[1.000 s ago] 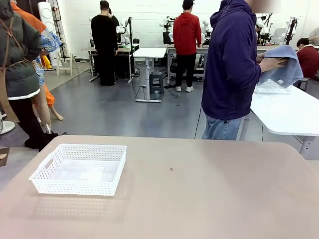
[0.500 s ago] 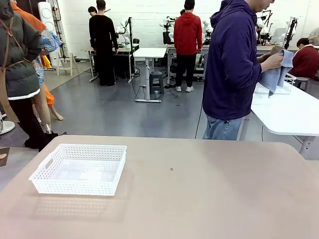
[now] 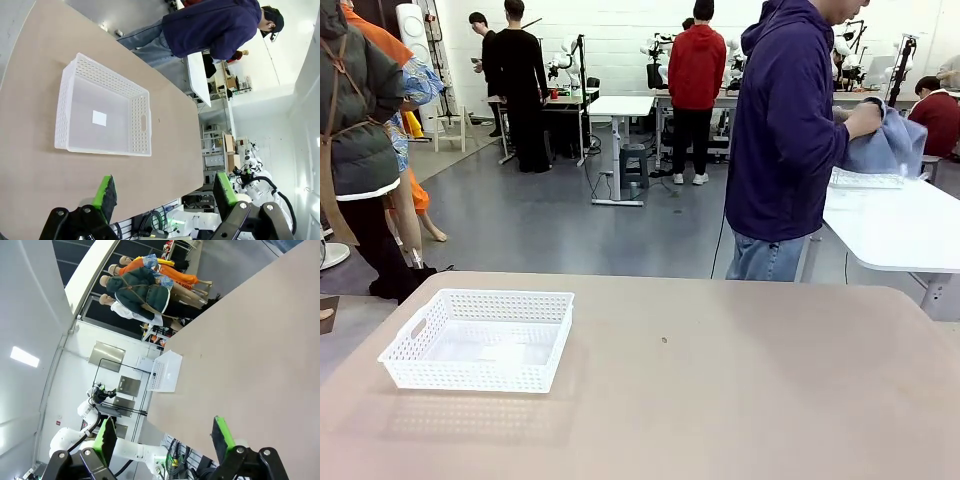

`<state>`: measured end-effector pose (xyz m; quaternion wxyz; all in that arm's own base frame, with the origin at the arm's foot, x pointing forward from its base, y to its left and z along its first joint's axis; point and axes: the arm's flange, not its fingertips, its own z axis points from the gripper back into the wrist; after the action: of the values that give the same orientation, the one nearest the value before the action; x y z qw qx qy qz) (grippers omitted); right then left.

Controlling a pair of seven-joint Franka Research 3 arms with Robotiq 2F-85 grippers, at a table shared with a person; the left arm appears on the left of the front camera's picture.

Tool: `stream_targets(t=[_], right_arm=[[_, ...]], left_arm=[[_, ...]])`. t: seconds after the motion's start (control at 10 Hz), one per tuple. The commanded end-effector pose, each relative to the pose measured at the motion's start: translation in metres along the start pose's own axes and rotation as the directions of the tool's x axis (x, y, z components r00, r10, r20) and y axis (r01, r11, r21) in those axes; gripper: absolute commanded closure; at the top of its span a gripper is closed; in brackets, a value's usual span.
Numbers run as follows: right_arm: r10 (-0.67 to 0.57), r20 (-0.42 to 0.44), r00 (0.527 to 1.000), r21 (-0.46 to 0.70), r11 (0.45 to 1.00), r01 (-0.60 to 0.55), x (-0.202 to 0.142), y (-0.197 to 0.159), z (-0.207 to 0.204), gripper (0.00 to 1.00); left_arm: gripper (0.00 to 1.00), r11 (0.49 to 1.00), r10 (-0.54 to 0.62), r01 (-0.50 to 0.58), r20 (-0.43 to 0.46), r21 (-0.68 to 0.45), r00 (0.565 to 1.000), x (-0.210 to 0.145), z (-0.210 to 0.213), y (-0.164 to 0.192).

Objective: Clean and organize the cups into the basket.
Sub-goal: Pick up the Organizing basket and move it to the center of the table, then pick up the Reusable plastic cup from the right side of the table and place it inside the Organizing basket.

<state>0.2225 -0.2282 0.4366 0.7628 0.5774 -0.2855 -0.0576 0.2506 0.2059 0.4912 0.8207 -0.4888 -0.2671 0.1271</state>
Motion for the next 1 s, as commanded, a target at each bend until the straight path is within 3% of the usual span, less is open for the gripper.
stream_targets(t=[0.0, 0.9], right_arm=[[0.016, 0.000, 1.000, 0.010, 1.000, -0.016, 0.0005, 0.0001, 0.0004, 0.00], [0.016, 0.000, 1.000, 0.010, 1.000, -0.016, 0.0005, 0.0001, 0.0004, 0.00]], left_arm=[[0.00, 1.000, -0.010, 0.010, 0.006, -0.012, 1.000, -0.0007, 0.0025, -0.0013], [0.00, 1.000, -0.010, 0.010, 0.006, -0.012, 1.000, -0.0007, 0.0025, -0.0013]])
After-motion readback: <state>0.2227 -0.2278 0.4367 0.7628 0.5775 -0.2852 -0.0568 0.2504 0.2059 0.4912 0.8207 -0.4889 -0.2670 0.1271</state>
